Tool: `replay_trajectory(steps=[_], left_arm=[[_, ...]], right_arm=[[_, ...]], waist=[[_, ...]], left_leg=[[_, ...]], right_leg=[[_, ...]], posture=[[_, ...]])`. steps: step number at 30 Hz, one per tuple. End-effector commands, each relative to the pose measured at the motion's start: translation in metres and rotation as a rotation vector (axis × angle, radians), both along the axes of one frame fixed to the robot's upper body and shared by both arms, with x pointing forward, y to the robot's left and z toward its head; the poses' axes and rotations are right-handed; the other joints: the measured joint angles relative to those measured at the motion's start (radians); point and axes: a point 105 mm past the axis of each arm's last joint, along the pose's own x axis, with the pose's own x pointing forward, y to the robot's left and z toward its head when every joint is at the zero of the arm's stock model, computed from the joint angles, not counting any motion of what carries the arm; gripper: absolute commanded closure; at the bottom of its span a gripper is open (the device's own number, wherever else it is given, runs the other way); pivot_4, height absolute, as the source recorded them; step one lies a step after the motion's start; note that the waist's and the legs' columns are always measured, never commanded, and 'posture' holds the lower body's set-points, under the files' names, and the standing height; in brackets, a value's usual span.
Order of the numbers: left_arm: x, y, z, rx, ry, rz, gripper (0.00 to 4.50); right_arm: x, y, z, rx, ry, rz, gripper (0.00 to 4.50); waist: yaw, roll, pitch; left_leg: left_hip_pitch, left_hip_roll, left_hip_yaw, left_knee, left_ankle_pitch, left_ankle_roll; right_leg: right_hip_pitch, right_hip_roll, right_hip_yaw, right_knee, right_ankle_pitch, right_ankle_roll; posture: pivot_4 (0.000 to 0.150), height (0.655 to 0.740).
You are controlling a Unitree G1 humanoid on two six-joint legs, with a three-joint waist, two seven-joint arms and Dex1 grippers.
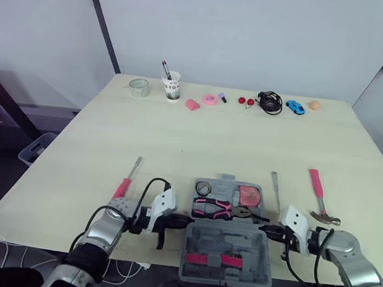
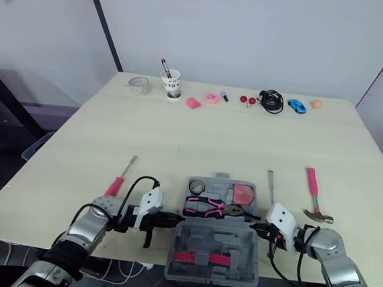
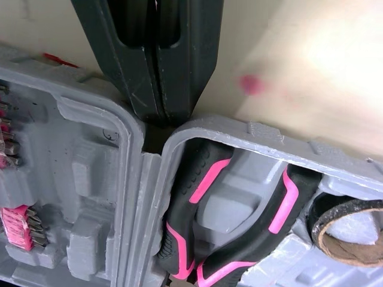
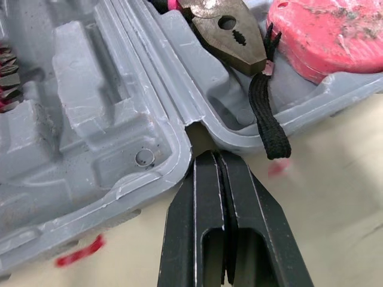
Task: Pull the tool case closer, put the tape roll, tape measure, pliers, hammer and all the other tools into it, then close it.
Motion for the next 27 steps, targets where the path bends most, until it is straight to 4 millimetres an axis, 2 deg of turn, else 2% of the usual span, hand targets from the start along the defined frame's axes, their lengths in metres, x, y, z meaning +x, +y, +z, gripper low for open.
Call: replay_trajectory(steps=[1,8,16,27], left_arm=[[0.015,-0.004,0.005,-0.004,-0.041,0.046,4.45],[0.029,-0.013,0.007,-0.005,-0.051,0.05,4.45],[0.033,-0.021,0.003,0.003,-0.042,0.022,4.45],[0.023,-0.035,-0.001,-0.013,-0.009,-0.043,4.45]], right_arm=[[0.008,0.014,0.015,0.036,-0.075,0.043,4.5],[0.019,0.014,0.016,0.036,-0.103,0.019,4.5],[0.028,0.012,0.017,0.034,-0.138,-0.016,4.5],[0.022,-0.004,0.012,0.023,-0.106,-0.048,4.5]], waist=[[0.001,0.0,0.0],[0.0,0.0,0.0],[0.0,0.0,0.0],[0.004,0.0,0.0]], left_leg=[[0.0,0.0,0.0,0.0,0.0,0.0],[0.0,0.0,0.0,0.0,0.0,0.0],[0.0,0.0,0.0,0.0,0.0,0.0],[-0.001,-0.002,-0.001,0.0,0.0,0.0]], right_leg=[[0.0,0.0,0.0,0.0,0.0,0.0],[0.0,0.0,0.0,0.0,0.0,0.0],[0.0,0.0,0.001,0.0,0.0,0.001],[0.001,0.0,0.002,0.0,0.0,0.001]], posture=[[0.15,0.74],[0.15,0.74],[0.15,0.74],[0.15,0.74]])
